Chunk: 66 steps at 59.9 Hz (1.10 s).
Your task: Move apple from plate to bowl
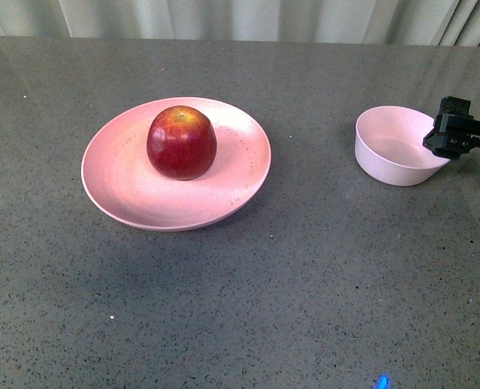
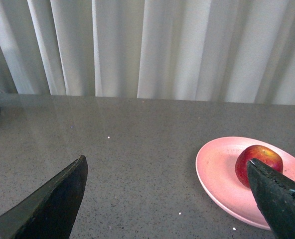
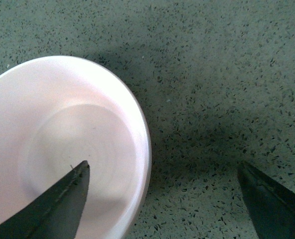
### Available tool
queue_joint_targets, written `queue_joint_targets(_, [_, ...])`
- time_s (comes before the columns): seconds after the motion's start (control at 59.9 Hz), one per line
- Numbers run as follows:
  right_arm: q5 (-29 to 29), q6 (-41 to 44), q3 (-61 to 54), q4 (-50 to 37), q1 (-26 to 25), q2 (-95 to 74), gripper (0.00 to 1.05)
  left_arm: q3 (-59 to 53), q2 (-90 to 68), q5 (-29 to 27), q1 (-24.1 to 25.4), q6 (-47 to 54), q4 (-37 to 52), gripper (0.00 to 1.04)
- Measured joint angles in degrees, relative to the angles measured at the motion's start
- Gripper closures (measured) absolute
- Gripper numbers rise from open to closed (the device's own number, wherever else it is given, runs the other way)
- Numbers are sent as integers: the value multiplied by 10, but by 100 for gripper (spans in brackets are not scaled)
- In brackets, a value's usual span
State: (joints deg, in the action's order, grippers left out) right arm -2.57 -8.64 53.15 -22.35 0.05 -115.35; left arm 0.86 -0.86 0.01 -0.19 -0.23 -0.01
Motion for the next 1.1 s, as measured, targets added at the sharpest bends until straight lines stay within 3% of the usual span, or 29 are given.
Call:
queue_joint_targets(0.334, [4, -28, 22, 15, 13, -12, 77, 0, 0, 0, 0, 0, 0, 9])
queue_joint_targets(0.468, [-3, -43, 28, 28, 21, -9, 103, 0, 0, 0, 0, 0, 0, 9])
queue_joint_targets(1.102, [-34, -73, 41, 49, 89, -1, 103, 0, 0, 0, 0, 0, 0, 9])
